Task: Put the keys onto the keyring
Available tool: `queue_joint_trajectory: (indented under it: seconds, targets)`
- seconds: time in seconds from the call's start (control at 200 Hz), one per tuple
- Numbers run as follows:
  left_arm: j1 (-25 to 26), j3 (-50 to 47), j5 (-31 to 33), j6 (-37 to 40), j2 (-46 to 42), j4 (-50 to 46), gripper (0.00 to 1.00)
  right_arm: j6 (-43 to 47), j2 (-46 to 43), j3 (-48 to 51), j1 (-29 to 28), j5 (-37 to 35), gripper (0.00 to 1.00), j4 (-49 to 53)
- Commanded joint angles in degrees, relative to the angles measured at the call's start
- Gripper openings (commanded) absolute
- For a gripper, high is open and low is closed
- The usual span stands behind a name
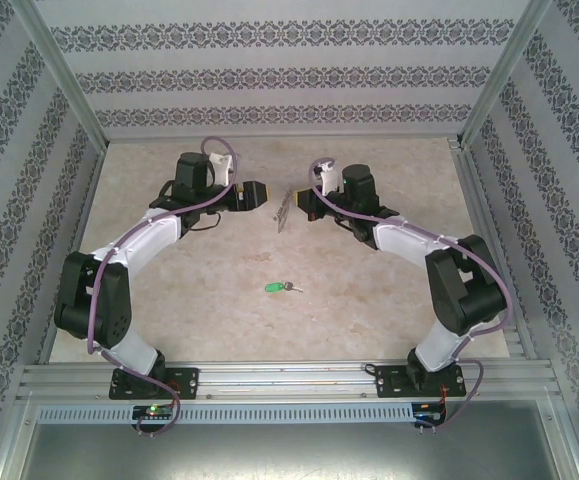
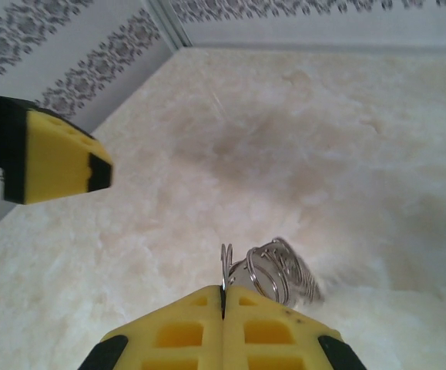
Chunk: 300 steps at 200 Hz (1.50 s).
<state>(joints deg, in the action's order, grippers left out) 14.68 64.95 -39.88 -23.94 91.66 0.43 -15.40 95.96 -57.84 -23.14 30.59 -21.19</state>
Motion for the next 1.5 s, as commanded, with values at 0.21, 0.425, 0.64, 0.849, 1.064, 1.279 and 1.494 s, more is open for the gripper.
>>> queue_joint_trajectory:
  seconds: [0.21,0.425,0.64,0.849,1.064,1.279,1.494]
  targets:
    - [1.2,4.4,-14.3,0.3,0.8,6.0,0.62,-1.8,-5.2,-3.5,0.6,14.3,0.0,-3.3]
    - [3.2,5.7,-15.3,1.0,1.3,5.5,0.44,-3.3,-5.9,-4.5,0.9,17.8,0.0,-2.7]
    - [4.1,5.2,-15.1,0.9,1.2,6.6,0.43,-3.6,-6.4,-4.0,1.0,18.4,0.0,-2.6]
    - [4.1,4.2,-14.9,-0.9,1.2,10.8,0.42,-3.7,-6.6,-3.5,1.0,18.5,0.0,-2.5]
    - [4.0,4.2,-15.4,-2.4,1.7,12.8,0.38,-3.6,-6.5,-3.5,1.0,18.6,0.0,-2.1]
    - [4.4,4.1,-16.5,-2.4,2.3,12.5,0.35,-3.5,-6.2,-3.5,1.1,18.6,0.0,-2.1]
    - [4.8,4.0,-17.1,-1.2,2.2,11.3,0.3,-3.5,-6.0,-3.7,1.2,18.6,0.0,-2.0]
